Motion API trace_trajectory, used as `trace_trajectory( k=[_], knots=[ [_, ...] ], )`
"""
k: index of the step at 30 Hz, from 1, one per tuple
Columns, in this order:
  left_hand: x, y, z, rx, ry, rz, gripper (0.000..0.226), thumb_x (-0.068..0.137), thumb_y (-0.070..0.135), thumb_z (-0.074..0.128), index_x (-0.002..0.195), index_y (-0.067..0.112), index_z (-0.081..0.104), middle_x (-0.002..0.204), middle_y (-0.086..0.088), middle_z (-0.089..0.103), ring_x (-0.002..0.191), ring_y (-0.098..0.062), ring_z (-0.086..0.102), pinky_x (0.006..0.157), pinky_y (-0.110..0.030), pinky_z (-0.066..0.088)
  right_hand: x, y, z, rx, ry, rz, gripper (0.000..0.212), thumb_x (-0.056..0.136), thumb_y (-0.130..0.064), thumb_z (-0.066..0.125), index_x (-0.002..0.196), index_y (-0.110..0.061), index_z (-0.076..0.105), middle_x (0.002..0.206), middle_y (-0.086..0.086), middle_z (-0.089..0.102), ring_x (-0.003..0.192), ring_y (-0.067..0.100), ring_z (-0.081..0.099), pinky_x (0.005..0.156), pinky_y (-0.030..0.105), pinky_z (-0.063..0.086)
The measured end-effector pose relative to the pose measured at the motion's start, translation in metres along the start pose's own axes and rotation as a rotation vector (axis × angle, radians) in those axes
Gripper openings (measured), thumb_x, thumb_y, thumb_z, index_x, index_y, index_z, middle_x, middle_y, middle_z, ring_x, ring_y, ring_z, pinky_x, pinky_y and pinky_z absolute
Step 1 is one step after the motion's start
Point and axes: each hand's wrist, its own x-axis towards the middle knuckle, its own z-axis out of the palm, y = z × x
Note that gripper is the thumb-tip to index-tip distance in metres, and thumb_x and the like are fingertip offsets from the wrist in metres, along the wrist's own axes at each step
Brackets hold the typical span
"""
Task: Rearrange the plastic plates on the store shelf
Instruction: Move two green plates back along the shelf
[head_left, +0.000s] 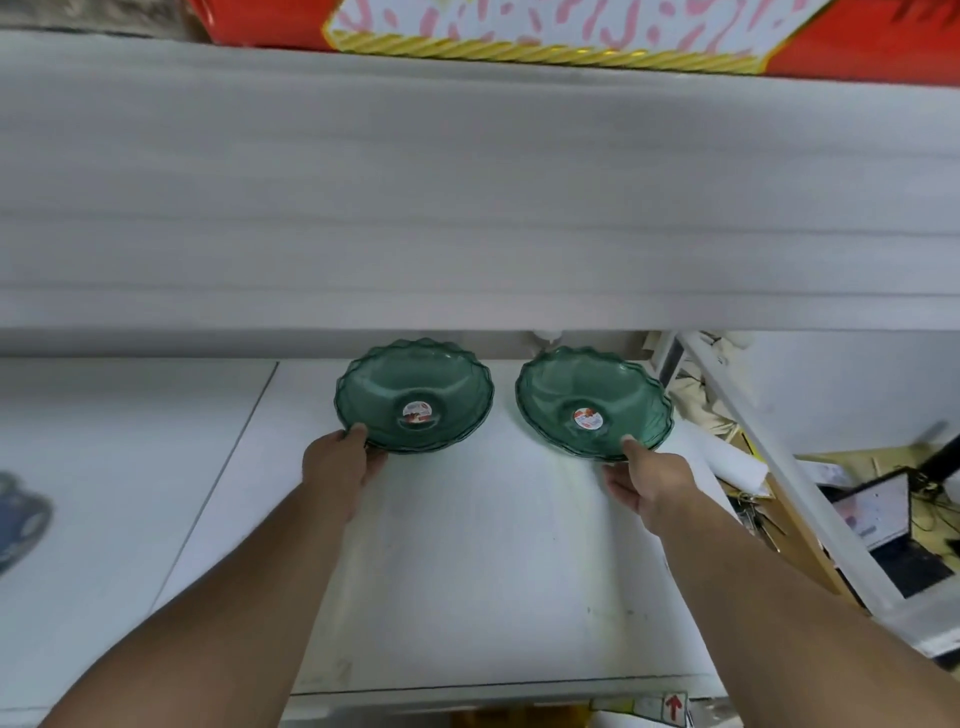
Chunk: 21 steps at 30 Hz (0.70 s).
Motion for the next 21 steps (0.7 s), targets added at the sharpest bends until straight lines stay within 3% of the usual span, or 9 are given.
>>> trace_trajectory(
  k=[3,5,7,8,10,12,14,18,21],
  knots=[
    [-0.011,0.000,-0.005,0.043,0.009,-0.005,0.018,0.097,0.023,0.057,0.087,0.007,0.059,0.095,-0.010,0.060,0.079,-0.019,0.062,0.094,-0.038,0.053,-0.011,0.004,-0.002,-0.095,0.027,0.024,0.027,0.097,-0.032,0.059,0.093,-0.006,0.057,0.085,0.013,0.065,0.075,0.025,0.068,0.081,0.041,0.060],
    [-0.019,-0.001,-0.012,0.184,0.014,0.011,0.029,0.094,0.026,0.059,0.115,0.005,0.060,0.111,-0.011,0.059,0.084,-0.019,0.062,0.098,-0.041,0.051,-0.028,0.009,-0.002,-0.225,0.064,-0.025,0.030,0.095,-0.031,0.057,0.077,-0.007,0.056,0.079,0.015,0.066,0.072,0.028,0.064,0.077,0.042,0.055],
    [-0.031,-0.001,-0.024,0.551,0.015,0.096,0.056,0.093,0.033,0.057,0.143,0.012,0.043,0.142,-0.008,0.050,0.113,-0.024,0.060,0.108,-0.040,0.043,-0.050,0.019,0.003,-0.409,0.069,-0.163,0.032,0.091,-0.030,0.055,0.067,-0.010,0.055,0.074,0.018,0.065,0.070,0.031,0.058,0.070,0.038,0.047],
    [-0.040,0.000,-0.030,0.728,0.009,0.160,0.062,0.094,0.036,0.055,0.149,0.014,0.036,0.151,-0.006,0.042,0.128,-0.025,0.051,0.111,-0.038,0.038,-0.066,0.022,0.008,-0.490,0.042,-0.232,0.029,0.091,-0.029,0.055,0.070,-0.010,0.058,0.076,0.015,0.065,0.074,0.032,0.058,0.071,0.035,0.045],
    [-0.057,0.002,-0.044,0.956,-0.051,0.240,0.066,0.095,0.040,0.052,0.153,0.017,0.028,0.158,-0.005,0.030,0.141,-0.024,0.035,0.116,-0.037,0.030,-0.094,0.030,0.024,-0.646,-0.081,-0.359,0.024,0.094,-0.030,0.056,0.098,-0.009,0.066,0.094,0.009,0.069,0.094,0.033,0.065,0.079,0.032,0.046],
    [-0.070,0.004,-0.061,1.158,-0.103,0.303,0.068,0.096,0.044,0.048,0.155,0.020,0.022,0.162,-0.004,0.019,0.147,-0.023,0.024,0.119,-0.037,0.022,-0.119,0.034,0.043,-0.808,-0.248,-0.483,0.041,0.095,-0.035,0.056,0.128,-0.010,0.061,0.124,0.008,0.068,0.118,0.029,0.061,0.094,0.031,0.045],
    [-0.081,0.009,-0.082,1.350,-0.120,0.353,0.070,0.096,0.047,0.044,0.156,0.023,0.017,0.165,-0.003,0.011,0.149,-0.023,0.016,0.120,-0.039,0.018,-0.143,0.037,0.064,-1.003,-0.412,-0.619,0.057,0.096,-0.041,0.054,0.145,-0.012,0.048,0.149,0.005,0.053,0.136,0.025,0.049,0.109,0.031,0.038],
    [-0.104,0.025,-0.131,1.550,-0.059,0.413,0.070,0.097,0.048,0.041,0.156,0.022,0.017,0.165,-0.005,0.010,0.149,-0.025,0.016,0.118,-0.039,0.018,-0.191,0.053,0.104,-1.366,-0.620,-0.818,0.071,0.100,-0.053,0.039,0.159,-0.015,0.022,0.167,0.004,0.022,0.153,0.023,0.018,0.123,0.035,0.016],
    [-0.122,0.034,-0.183,1.586,0.003,0.403,0.069,0.097,0.047,0.042,0.155,0.019,0.019,0.164,-0.008,0.014,0.148,-0.026,0.020,0.117,-0.038,0.022,-0.228,0.070,0.139,-1.520,-0.691,-0.953,0.073,0.100,-0.054,0.033,0.160,-0.016,0.014,0.169,0.006,0.013,0.155,0.025,0.009,0.125,0.042,0.011]
  ],
)
